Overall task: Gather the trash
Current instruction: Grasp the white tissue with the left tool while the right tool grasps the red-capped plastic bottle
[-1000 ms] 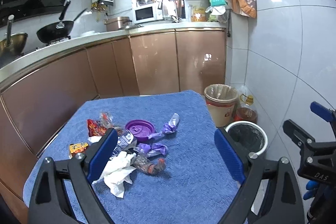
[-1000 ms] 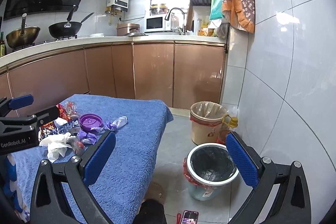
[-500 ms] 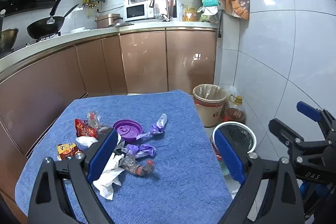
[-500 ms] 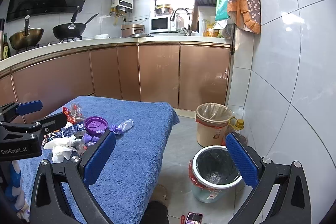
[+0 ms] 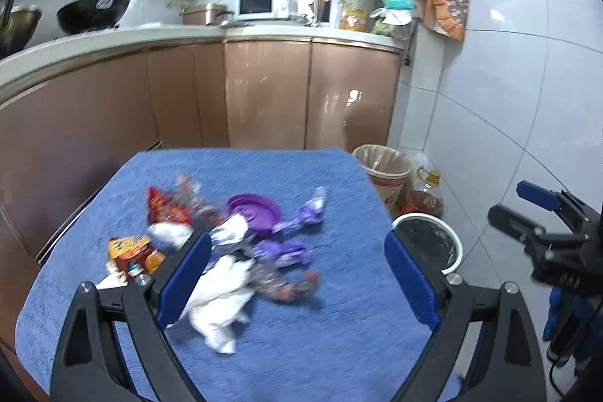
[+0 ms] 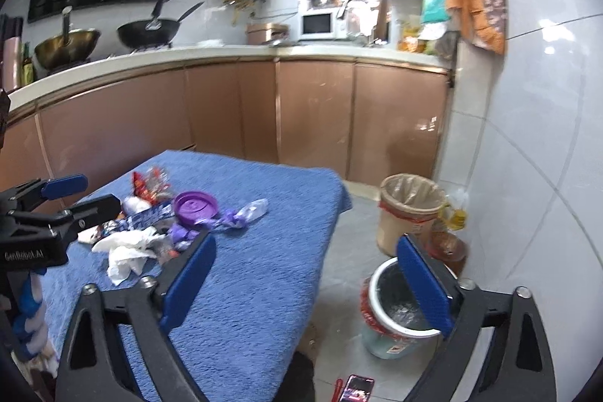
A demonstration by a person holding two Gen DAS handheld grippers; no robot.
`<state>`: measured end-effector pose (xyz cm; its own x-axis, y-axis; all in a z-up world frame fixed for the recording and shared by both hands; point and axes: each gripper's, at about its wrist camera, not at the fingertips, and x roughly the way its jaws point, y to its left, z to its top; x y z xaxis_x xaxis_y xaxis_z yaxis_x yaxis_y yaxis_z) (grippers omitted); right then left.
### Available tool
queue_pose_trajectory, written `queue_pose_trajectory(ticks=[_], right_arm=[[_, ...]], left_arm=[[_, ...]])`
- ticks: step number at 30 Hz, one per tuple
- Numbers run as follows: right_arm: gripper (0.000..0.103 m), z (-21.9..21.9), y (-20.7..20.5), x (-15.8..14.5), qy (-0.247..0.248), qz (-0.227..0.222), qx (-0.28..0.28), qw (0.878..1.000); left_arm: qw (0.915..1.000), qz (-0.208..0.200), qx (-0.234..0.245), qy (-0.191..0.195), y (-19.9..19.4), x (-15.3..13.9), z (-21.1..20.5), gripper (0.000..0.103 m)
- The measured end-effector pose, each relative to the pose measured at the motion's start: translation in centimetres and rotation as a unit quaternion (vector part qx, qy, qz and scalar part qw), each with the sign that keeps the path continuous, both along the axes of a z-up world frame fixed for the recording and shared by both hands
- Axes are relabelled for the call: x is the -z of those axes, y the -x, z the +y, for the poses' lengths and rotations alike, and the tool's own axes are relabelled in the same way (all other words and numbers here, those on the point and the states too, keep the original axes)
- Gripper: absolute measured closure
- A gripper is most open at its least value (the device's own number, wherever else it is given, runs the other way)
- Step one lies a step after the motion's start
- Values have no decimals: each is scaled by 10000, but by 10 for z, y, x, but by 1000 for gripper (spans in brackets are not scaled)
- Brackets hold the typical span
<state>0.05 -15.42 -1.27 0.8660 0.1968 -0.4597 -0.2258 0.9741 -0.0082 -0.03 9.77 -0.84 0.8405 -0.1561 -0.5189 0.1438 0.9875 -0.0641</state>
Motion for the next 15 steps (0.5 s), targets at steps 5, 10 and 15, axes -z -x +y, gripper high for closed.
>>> queue_pose_trajectory(ticks=[5,10,15], right_arm=[[26,18,-18,12,-128,270,-447,9986],[41,40,-42,26,-230,595,-927,9937],[48,59,-63,42,-421,924,-1378,9852]], left_arm=[[9994,226,-184,197,0,16,51,11],[9972,581,-252,406,-1,39,86,28],[9944,886,-160,551,-12,59,94,40]])
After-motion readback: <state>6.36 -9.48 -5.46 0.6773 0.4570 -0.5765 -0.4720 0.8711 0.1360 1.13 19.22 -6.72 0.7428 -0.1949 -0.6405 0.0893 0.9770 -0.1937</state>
